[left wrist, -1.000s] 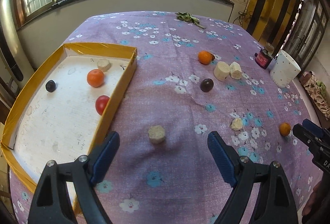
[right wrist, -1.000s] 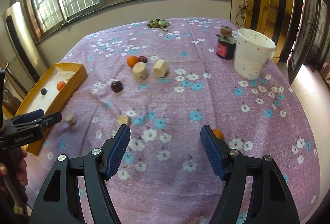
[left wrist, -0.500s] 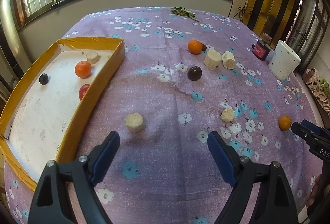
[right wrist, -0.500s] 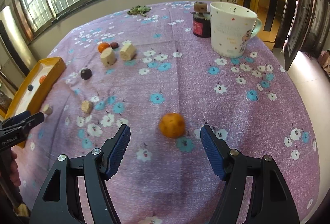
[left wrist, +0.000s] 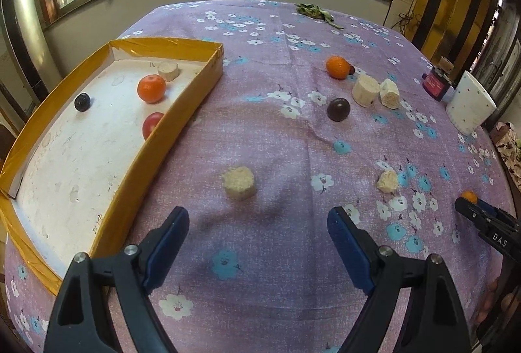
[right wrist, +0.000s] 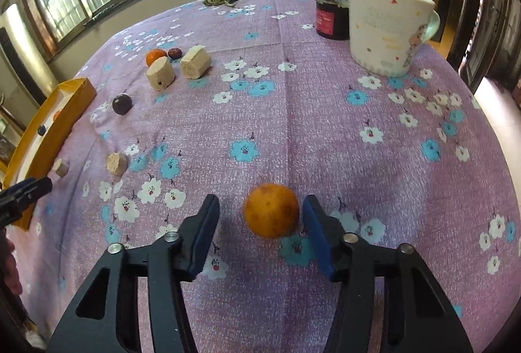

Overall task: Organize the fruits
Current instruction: 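Grasp the tangerine with the right tool and lift it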

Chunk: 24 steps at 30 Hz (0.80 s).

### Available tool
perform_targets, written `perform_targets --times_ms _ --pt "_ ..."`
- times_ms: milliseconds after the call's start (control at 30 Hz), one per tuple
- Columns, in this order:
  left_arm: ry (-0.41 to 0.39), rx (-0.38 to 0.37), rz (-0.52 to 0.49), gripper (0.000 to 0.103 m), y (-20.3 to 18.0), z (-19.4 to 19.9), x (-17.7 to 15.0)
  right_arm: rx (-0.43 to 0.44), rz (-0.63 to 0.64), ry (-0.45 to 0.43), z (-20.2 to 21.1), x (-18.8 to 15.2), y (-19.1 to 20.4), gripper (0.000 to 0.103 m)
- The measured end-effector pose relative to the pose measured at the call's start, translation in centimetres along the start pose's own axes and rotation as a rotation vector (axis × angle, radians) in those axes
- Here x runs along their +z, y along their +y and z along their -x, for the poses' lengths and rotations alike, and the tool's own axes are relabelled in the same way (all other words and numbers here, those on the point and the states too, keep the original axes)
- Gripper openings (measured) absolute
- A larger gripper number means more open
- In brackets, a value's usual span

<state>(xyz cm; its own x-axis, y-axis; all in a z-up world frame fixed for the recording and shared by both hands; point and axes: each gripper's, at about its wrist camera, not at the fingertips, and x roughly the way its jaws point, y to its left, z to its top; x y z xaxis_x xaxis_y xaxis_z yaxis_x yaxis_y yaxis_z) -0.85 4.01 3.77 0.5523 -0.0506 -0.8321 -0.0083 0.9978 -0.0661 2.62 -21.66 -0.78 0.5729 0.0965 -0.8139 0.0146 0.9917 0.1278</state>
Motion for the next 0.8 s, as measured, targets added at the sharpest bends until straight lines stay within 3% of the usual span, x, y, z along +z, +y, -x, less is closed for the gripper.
perform_targets --times_ms 67,200,500,533,800 --pt "0.007 -0.005 0.023 0.086 0.5 -0.5 0.3 -0.013 0.021 -0.003 -0.2 0.2 0.2 0.032" --pt "0.032 -0.024 0.046 0.075 1.3 -1.7 0.9 -0.005 0.022 -0.003 -0.1 0.1 0.1 0.031" --pt "0.054 -0.059 0.061 0.038 2.1 -3.7 1.7 0.011 0.024 0.002 -0.1 0.1 0.1 0.031" --pt "0.045 -0.052 0.062 0.029 2.2 -3.7 1.7 0.010 0.021 0.003 -0.1 0.1 0.1 0.031" --pt "0.048 -0.094 0.049 0.027 1.5 -3.0 1.1 0.005 0.010 -0.007 0.5 0.2 0.5 0.031"
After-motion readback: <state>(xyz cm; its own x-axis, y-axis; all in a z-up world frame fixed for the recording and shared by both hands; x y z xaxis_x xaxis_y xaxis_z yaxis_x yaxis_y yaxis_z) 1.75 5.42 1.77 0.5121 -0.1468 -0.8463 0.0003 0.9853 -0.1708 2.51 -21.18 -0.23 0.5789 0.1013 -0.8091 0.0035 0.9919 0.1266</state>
